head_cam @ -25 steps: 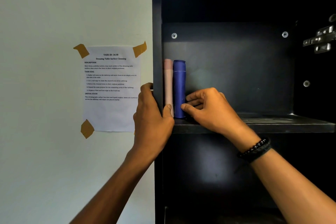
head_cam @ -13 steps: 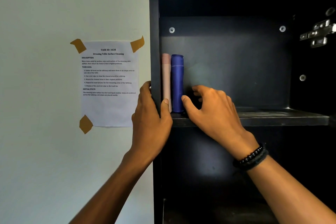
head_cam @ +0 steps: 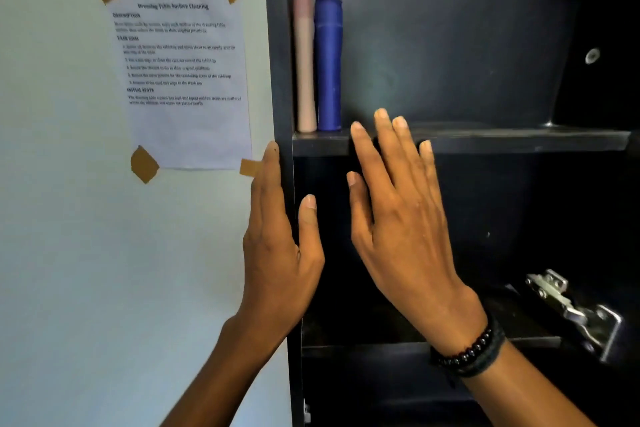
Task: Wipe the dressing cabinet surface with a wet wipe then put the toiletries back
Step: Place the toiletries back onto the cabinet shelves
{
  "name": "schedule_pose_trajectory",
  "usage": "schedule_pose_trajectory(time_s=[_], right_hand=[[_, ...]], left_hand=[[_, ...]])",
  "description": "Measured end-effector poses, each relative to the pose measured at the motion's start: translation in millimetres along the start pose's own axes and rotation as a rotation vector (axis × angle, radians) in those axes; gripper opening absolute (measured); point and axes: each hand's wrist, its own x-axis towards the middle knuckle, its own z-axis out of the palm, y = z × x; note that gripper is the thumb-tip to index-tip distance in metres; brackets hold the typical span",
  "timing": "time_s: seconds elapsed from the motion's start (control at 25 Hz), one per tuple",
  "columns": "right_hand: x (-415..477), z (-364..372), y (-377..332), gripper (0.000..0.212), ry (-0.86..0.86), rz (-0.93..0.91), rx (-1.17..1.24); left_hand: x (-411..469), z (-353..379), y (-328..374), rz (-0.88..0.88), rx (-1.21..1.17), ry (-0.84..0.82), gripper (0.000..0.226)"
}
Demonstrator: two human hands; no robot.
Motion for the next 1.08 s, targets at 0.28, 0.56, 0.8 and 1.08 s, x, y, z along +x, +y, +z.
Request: schedule_pose_trajectory(time_s=[0.28,0.56,0.8,1.08], right_hand=[[-89.4,19.7,-4.9,0.058,-0.151,0.071,0.118],[-208.4,46.3,0.1,0.058,-0.32,0.289,0.21],[-307.9,55.5,15.5,0.054,-0.448,0.398,0.225],[-407.4,57.6,60.7,0.045,-0.514,0.826,0.328]], left_hand=[[-89.7,-2.7,-8.6,-0.096,-0.055,-0.094,0.068],[-195.5,-2.9,-19.4,-0.322,-0.073,-0.27,0.064],[-277.8,1.3,-28.9,-0.398,-0.127,-0.42,0.053],[-343.8,19.1,-47.0,-0.494,-0.068,-0.812,0.034]])
